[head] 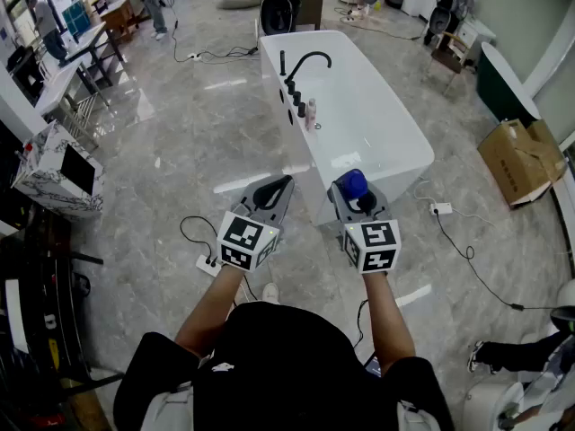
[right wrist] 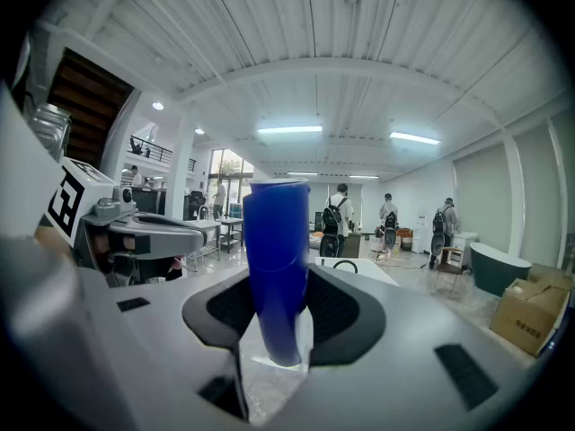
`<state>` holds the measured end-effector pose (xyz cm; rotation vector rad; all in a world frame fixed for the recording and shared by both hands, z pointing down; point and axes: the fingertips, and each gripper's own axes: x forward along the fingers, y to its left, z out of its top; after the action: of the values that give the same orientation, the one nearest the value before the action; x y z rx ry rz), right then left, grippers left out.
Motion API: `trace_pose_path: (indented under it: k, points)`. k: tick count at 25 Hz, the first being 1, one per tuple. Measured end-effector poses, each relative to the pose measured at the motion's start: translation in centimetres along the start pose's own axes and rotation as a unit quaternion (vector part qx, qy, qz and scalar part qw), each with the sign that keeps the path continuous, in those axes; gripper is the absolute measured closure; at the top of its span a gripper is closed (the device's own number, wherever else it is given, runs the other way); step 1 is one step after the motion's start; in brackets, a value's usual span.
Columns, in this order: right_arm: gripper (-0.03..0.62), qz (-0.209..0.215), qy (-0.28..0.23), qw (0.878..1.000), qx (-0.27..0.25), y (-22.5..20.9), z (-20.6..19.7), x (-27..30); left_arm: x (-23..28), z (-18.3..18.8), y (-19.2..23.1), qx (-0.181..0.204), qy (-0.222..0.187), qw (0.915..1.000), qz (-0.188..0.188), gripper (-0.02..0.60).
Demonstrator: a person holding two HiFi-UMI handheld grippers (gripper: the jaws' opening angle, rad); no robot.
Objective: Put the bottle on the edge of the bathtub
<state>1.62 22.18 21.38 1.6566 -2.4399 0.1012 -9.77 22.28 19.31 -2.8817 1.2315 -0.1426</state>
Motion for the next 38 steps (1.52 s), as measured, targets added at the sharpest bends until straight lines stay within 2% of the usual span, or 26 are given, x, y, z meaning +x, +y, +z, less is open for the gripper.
trace_pose_path:
  k: [9,25,38]
  points:
    - [0.427,0.007,-0.005,1.000,0.016,-0.1,-0.3,-1.3,-0.5,-0.1,-1.4,0.000,0.002,1.0000,0.004,0.571]
    - [0.427,0.028,-0.001,0.999,0.021,-0.4,-2.4,-6.4,-2.0,-1.6,-7.0,-0.007,0.009,0.9998,0.013,0.571]
    - [0.427,0.021,-0.006,1.000,0.021,-2.7,-2.8,-6.4,0.7,-1.4,-7.9,0.000,0.004,1.0000,0.002,0.571]
